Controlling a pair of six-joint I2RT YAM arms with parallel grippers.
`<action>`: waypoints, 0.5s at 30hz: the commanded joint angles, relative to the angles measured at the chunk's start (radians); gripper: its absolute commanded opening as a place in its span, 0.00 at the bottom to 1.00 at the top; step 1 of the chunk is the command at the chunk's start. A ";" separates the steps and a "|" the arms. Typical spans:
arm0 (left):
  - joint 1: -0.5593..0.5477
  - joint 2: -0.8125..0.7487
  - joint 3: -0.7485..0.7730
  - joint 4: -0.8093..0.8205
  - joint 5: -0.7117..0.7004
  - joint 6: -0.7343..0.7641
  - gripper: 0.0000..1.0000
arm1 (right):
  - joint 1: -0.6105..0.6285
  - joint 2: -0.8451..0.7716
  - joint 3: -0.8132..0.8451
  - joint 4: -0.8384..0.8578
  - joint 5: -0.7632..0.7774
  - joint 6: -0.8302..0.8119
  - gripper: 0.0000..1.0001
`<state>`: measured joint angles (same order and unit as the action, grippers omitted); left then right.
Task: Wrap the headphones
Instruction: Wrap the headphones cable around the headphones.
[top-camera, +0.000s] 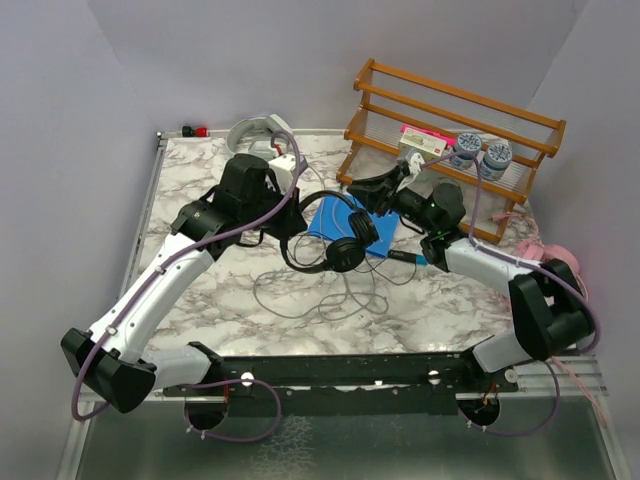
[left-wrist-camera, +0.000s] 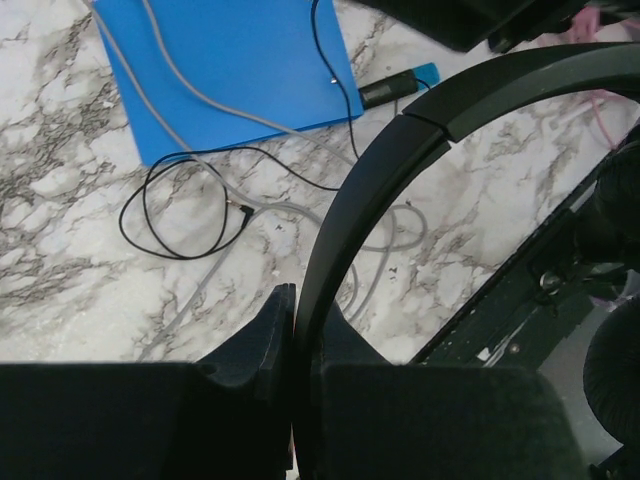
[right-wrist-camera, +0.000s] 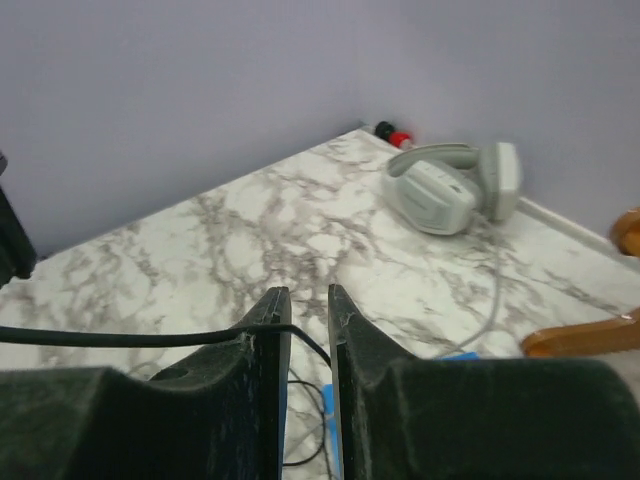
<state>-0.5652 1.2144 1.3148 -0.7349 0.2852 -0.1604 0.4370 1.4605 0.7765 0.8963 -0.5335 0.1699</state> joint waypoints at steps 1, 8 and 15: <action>-0.002 -0.030 0.062 0.057 0.112 -0.115 0.00 | 0.002 0.087 -0.016 0.280 -0.183 0.191 0.27; -0.001 -0.046 0.076 0.143 0.092 -0.286 0.00 | 0.013 0.232 -0.043 0.557 -0.291 0.404 0.26; -0.001 -0.030 0.111 0.199 0.038 -0.401 0.00 | 0.084 0.300 -0.094 0.715 -0.300 0.467 0.10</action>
<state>-0.5652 1.1969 1.3670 -0.6209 0.3370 -0.4488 0.4744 1.7405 0.7063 1.4349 -0.7834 0.5774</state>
